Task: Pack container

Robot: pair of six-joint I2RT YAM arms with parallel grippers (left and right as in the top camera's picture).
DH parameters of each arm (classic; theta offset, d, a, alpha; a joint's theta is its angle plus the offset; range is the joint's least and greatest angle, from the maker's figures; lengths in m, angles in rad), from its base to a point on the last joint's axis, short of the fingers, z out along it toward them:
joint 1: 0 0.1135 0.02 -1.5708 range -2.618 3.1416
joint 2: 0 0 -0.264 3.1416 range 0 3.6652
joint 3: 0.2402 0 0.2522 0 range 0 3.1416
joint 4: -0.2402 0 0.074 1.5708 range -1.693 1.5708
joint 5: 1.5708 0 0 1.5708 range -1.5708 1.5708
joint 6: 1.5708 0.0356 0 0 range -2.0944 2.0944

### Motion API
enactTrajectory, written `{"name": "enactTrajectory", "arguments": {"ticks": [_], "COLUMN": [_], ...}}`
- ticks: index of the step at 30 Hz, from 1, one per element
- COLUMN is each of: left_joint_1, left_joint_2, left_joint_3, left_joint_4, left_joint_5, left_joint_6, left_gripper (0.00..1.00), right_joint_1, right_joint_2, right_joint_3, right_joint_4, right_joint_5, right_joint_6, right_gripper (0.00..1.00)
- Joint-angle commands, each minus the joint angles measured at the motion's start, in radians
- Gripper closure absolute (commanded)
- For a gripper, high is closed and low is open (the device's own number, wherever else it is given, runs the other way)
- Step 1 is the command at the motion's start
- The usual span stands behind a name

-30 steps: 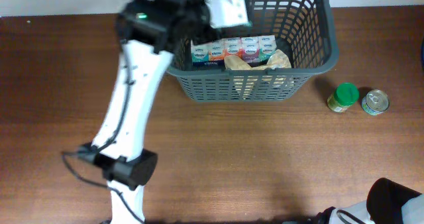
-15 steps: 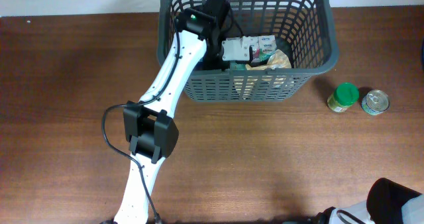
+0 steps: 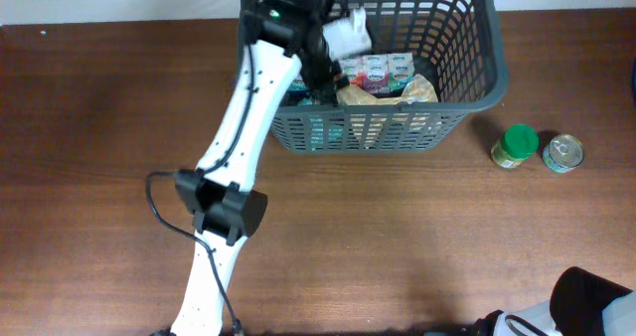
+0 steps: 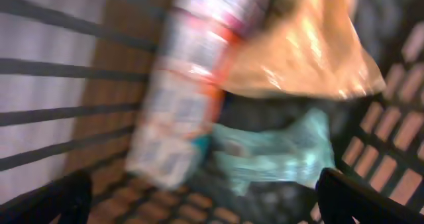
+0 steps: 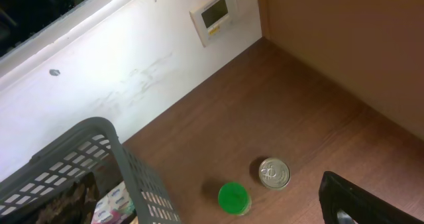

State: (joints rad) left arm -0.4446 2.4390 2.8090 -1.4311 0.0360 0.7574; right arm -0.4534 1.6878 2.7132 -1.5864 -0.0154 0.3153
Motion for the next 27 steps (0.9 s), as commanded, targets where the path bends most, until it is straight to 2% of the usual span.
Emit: {"name": "enactTrajectory", "arguments": {"ticks": [1,6,9,13,15,17,22,24,27], "left_joint_1": [0.014,0.032,0.071,0.183,0.257,0.352,0.568,0.631,0.682], "left_joint_2": [-0.117,-0.238,-0.292,-0.348,-0.376,-0.409,-0.428,-0.425,-0.425], "left_joint_3": [0.141,0.185,0.185,0.172,0.145,0.093,-0.032,-0.098,-0.194], "left_joint_4": [-0.007,-0.029,-0.057,-0.07,-0.068,-0.044,-0.029,-0.031,-0.041], "left_joint_5": [-0.041,-0.079,-0.132,-0.134,-0.134,-0.13,0.002,0.064,0.08], "left_joint_6": [-0.123,-0.127,-0.198,-0.275,-0.276,-0.333,-0.46,-0.499,-0.507], "left_gripper": [0.01,0.01,0.01,0.01,0.01,0.01,0.01,0.01,0.01], "right_joint_1": [-0.008,-0.008,-0.008,-0.008,-0.008,-0.008,-0.006,-0.006,-0.006], "right_joint_2": [0.004,0.004,0.004,0.004,0.004,0.004,0.004,0.004,0.007], "right_joint_3": [0.003,0.003,0.003,0.003,0.003,0.003,0.003,0.003,-0.007], "right_joint_4": [0.003,0.003,0.003,0.003,0.003,0.004,0.005,0.03,0.017], "right_joint_5": [0.005,0.005,0.005,0.005,0.005,0.004,0.002,0.002,0.044], "right_joint_6": [0.008,0.008,0.008,0.008,0.008,0.008,0.008,0.006,-0.056], "right_gripper": [0.01,0.01,0.01,0.01,0.01,0.01,0.01,0.01,0.01]}}
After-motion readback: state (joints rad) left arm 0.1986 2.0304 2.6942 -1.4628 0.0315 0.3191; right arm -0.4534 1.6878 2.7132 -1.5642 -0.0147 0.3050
